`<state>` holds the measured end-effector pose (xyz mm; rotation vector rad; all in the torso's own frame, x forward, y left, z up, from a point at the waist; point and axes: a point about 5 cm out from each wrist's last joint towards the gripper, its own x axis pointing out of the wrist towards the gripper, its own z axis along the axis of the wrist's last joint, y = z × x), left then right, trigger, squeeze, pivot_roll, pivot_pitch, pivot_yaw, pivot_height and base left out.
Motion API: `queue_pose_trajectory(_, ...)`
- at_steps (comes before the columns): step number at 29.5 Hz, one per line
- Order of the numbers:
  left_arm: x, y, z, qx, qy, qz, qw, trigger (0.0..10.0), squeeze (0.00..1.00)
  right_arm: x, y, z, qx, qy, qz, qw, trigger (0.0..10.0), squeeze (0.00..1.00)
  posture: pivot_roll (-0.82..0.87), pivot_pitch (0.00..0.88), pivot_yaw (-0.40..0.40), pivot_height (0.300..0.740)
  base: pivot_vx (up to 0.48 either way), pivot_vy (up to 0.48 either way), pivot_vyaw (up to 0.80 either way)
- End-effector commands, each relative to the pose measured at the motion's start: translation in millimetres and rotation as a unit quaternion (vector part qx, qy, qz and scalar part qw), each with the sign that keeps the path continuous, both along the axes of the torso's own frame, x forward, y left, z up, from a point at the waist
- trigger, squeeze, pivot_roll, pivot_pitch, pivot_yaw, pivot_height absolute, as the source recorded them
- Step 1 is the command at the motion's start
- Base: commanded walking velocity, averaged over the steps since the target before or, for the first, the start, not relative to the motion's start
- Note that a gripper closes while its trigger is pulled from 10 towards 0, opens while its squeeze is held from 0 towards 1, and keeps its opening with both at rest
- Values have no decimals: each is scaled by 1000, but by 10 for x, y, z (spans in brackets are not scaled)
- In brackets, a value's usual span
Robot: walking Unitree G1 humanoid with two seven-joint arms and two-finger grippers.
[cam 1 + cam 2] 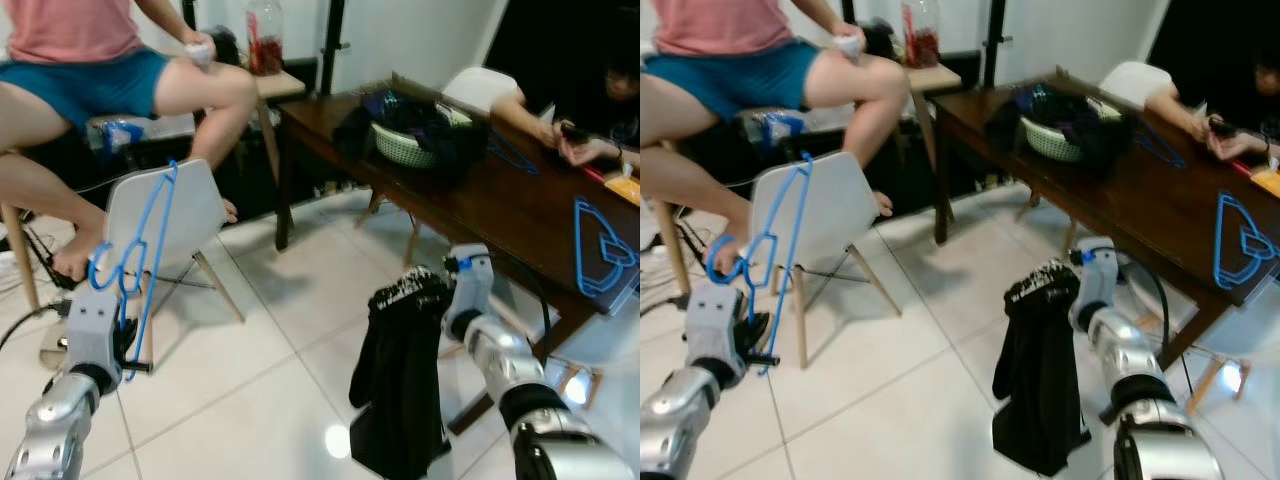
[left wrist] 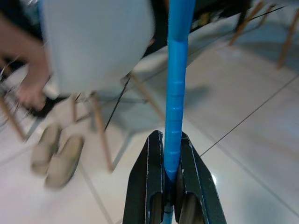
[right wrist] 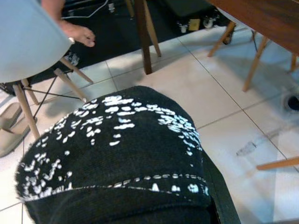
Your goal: Hang hanger
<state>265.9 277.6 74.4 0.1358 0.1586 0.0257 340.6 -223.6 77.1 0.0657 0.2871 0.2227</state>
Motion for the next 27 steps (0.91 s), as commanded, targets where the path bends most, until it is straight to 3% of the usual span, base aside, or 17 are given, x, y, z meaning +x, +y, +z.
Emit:
queue_pose_trajectory(1,19,-71,5,-2,-10,-15,1000,10000,0,51,-23,129,3,-36,-3,999,10000,0,62,0,-55,740,0,0,-800)
queue_pose_trajectory(5,68,-71,46,-26,-32,-7,999,10000,0,63,0,109,3,-26,6,1000,10000,0,59,0,-80,740,0,0,-800)
queue_pose_trajectory(7,99,-125,81,-38,-47,-13,998,10000,0,62,30,89,-5,-15,24,1000,10000,0,71,0,-145,740,0,0,-800)
queue_pose_trajectory(11,111,-185,88,-29,-50,-21,998,10000,0,56,36,79,-11,-8,36,999,10000,0,70,0,-153,740,0,0,-800)
queue_pose_trajectory(27,25,-192,58,-32,-43,-27,998,10000,0,46,-19,114,-6,-21,29,999,10000,0,80,0,-90,740,0,0,-800)
